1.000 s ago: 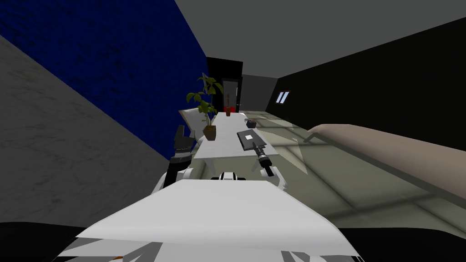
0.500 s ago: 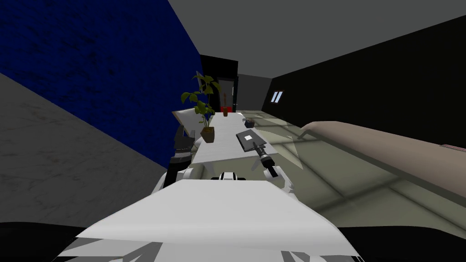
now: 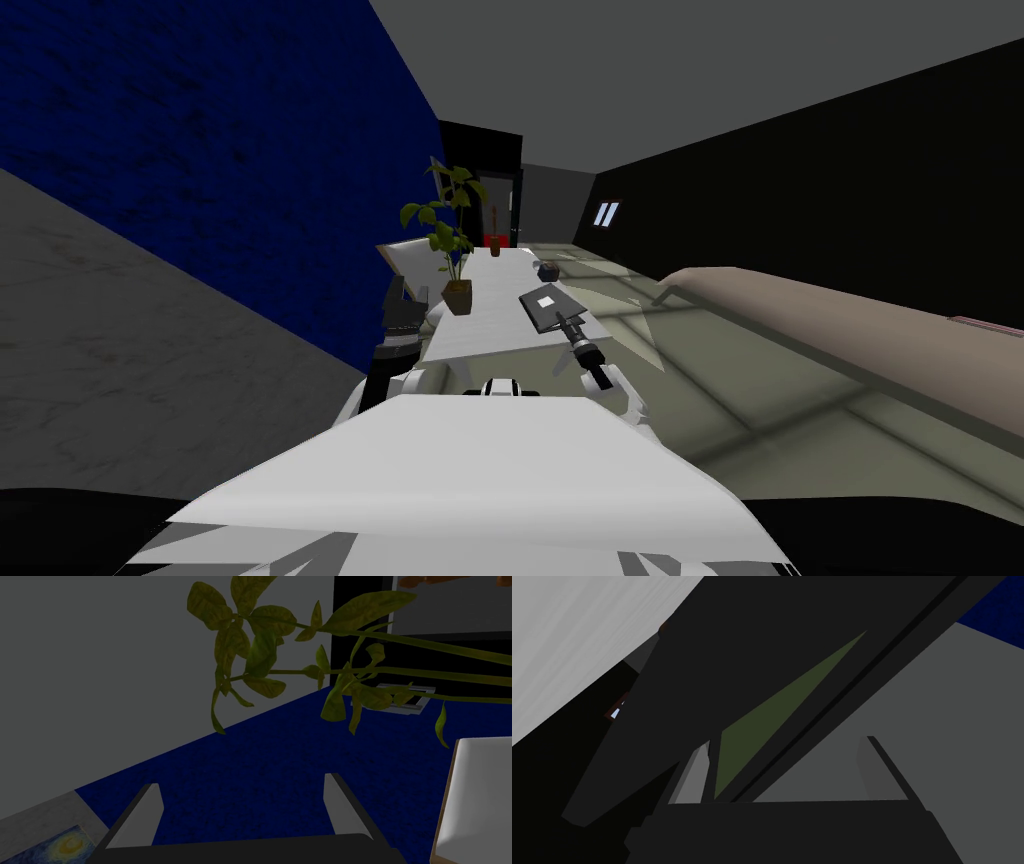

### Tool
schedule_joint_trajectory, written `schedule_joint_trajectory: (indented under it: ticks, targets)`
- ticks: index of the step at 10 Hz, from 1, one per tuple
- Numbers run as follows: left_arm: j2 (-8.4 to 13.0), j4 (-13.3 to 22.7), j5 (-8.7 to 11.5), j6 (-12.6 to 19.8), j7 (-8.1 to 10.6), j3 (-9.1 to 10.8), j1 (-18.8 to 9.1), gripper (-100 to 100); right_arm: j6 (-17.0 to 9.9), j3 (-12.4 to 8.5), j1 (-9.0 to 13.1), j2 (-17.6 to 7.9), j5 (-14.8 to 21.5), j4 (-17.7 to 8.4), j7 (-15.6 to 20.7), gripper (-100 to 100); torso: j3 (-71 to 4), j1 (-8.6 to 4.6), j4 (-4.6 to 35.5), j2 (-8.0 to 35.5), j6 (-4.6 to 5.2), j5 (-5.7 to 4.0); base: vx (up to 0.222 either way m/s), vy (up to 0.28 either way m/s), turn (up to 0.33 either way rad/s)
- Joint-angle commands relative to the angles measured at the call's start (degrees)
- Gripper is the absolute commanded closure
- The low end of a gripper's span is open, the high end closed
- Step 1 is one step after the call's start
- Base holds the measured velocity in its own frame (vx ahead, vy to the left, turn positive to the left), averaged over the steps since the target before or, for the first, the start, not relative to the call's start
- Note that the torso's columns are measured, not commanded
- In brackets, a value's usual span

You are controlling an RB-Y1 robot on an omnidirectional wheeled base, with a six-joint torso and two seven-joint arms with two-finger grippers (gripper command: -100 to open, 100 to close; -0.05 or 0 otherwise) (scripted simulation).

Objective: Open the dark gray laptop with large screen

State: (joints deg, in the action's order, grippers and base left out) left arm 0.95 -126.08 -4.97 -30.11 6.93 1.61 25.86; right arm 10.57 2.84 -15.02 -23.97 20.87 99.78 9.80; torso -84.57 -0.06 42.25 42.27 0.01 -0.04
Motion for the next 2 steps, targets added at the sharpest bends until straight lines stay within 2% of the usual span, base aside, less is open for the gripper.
schedule_joint_trajectory:
  ticks: [1, 2]
  targets:
    - [0.0, 0.0, 0.0, 0.0, 0.0, 0.0, 0.0, 0, 0.0, 0.0, 0.0, 0.0, 0.0, 0.0, 0.0, 0, 0.0, 0.03, 0.0, 0.0, 0.0, 0.02, 0.0, 0.0, 0.0]
    - [0.0, 0.0, 0.0, 0.0, 0.0, 0.0, 0.0, 0, 0.0, 0.0, 0.0, 0.0, 0.0, 0.0, 0.0, 0, 0.0, 0.06, 0.0, 0.0, -0.01, 0.04, 0.0, 0.0, 0.0]
